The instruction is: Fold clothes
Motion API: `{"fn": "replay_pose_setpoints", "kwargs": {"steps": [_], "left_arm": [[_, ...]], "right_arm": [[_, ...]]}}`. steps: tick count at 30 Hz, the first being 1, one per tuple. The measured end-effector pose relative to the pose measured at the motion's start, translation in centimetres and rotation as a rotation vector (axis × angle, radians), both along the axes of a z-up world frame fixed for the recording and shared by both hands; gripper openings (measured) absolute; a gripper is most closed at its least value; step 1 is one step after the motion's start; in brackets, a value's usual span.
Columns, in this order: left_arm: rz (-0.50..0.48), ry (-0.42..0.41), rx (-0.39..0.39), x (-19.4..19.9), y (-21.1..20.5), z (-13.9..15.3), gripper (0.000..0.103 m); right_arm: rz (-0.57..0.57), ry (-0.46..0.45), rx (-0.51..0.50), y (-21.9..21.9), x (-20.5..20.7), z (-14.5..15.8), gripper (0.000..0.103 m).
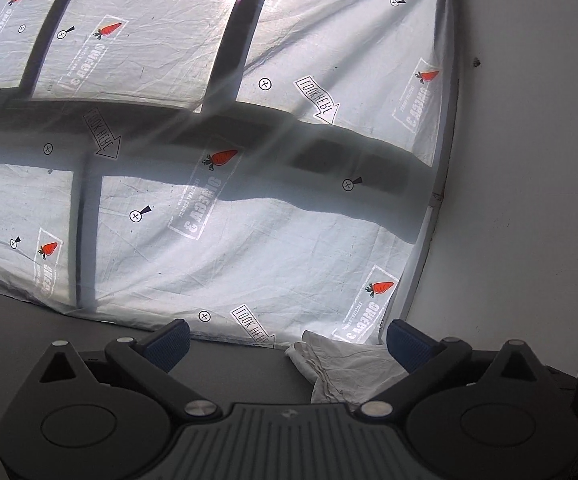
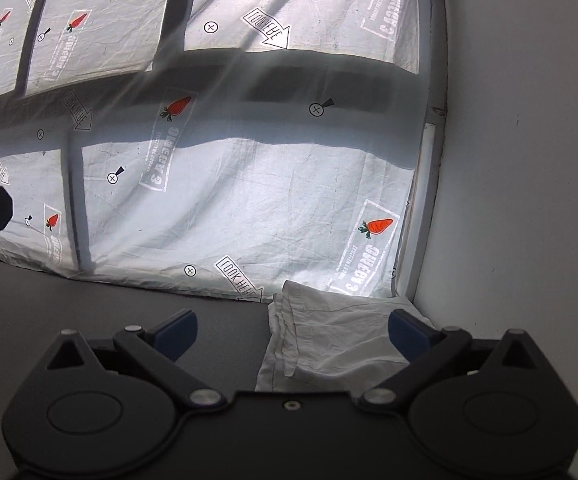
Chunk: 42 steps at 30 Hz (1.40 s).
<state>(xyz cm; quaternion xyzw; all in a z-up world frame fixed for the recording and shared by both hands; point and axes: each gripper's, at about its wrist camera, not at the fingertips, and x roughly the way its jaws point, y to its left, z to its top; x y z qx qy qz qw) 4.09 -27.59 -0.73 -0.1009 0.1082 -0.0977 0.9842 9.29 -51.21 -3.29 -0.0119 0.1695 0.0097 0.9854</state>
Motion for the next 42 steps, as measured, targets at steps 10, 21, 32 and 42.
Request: {"fn": "replay_pose_setpoints", "kwargs": {"steps": [10,21,32,42], "left_arm": [[0.076,0.028,0.137,-6.5,16.2,1.6,0.103],[0.046,0.137,0.192,-13.0,33.1,2.0,0.103],[0.04,0.291,0.222,-19.5,39.4,-0.4,0.103],[0.027,0.315,0.188,-20.9,41.6,-0.9,0.103]], "right_arm": [[0.034,-0.026,0.155,14.6,-6.9,1.0,0.103],[-0.015,0.036,0.115,33.7,-17.3,1.5,0.103],[-0.083,0.24,0.062,42.7,-24.5,-0.1,0.103],[-0.083,0.243,0.054,44.6,-26.4,0.0,0.103]]}}
